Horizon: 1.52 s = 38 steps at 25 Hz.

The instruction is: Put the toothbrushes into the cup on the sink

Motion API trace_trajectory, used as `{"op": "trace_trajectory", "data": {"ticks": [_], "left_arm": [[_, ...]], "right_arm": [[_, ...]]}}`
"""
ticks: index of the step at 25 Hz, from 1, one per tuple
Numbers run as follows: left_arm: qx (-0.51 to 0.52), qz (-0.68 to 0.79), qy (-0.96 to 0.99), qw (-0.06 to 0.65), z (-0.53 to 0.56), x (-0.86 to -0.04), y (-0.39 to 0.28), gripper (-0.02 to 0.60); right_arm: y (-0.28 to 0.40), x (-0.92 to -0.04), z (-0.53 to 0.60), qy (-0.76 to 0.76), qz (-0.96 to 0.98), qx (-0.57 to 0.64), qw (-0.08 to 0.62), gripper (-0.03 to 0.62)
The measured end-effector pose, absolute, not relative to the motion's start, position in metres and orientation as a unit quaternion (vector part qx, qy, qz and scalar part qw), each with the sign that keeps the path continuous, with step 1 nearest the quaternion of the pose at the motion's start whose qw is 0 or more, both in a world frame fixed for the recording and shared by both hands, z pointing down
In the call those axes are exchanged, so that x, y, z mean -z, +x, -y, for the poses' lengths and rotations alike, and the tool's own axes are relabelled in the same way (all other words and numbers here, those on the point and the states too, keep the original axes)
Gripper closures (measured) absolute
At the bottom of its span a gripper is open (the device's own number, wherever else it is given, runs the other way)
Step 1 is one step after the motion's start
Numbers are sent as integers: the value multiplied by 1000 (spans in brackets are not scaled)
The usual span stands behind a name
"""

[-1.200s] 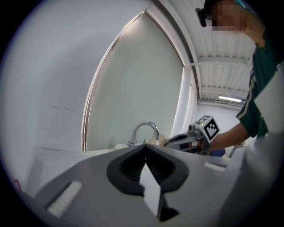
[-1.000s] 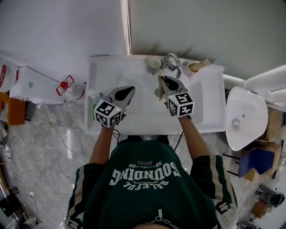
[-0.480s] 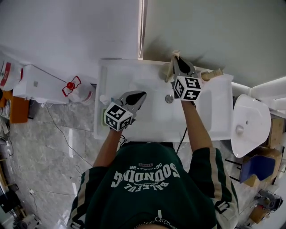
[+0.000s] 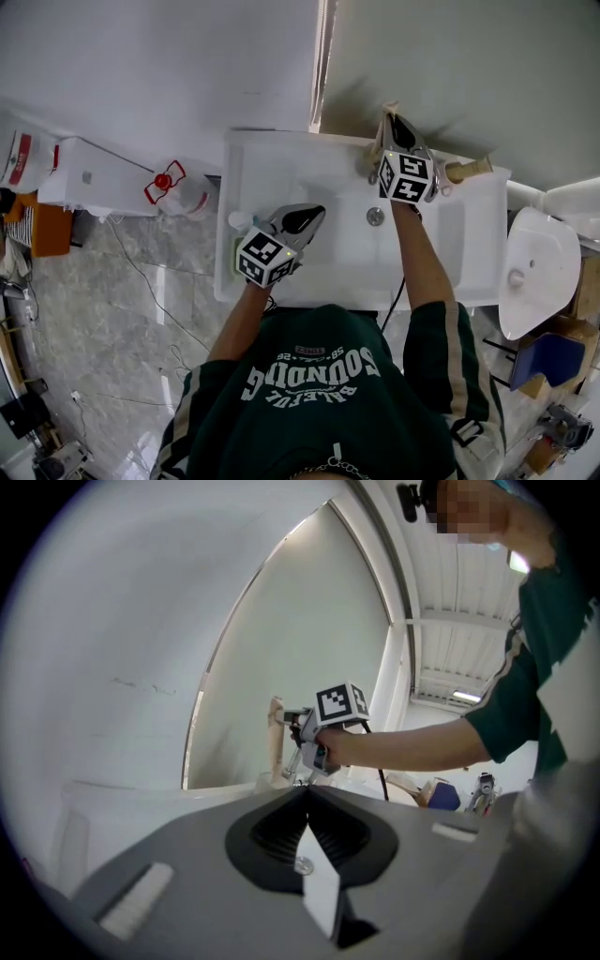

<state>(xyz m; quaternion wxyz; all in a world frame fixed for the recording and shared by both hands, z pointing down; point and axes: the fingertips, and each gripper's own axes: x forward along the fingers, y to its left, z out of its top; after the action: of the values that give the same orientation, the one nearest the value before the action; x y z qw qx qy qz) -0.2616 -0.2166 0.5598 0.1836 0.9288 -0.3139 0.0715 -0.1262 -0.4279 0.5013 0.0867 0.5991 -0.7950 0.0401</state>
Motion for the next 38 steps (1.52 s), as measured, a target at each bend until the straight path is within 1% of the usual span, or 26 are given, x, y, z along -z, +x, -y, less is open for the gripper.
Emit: {"op": "trace_trajectory", "data": {"ticks": [9, 17, 20, 22, 24, 29, 32, 35, 38], "left_arm": [[-79, 314, 927, 191, 220, -567, -273, 531], [-73, 313, 928, 190, 218, -565, -273, 531], [-73, 313, 928, 188, 216, -563, -272, 531], [-72, 314, 928, 186, 214, -562, -272, 529], [-71, 316, 928, 184, 213, -559, -272, 531], [-61, 325, 926, 180, 211, -553, -274, 531], [-55, 333, 925, 177, 210, -547, -271, 531], [-53, 341, 922, 173, 208, -542, -267, 531], [-52, 350, 920, 169, 204, -537, -262, 531]], "right_arm": [[-124, -544, 427, 602, 786, -69, 119, 568], [-122, -595, 400, 594, 775, -126, 174, 568], [-123, -598, 398, 582, 781, -139, 178, 566], [-122, -597, 396, 580, 782, -145, 176, 529], [-121, -595, 392, 577, 784, -150, 172, 513], [-133, -579, 370, 559, 800, -145, 160, 513], [-137, -569, 350, 550, 809, -136, 157, 521], [-139, -557, 329, 534, 821, -132, 151, 570], [-137, -543, 309, 516, 835, -125, 145, 591]]}}
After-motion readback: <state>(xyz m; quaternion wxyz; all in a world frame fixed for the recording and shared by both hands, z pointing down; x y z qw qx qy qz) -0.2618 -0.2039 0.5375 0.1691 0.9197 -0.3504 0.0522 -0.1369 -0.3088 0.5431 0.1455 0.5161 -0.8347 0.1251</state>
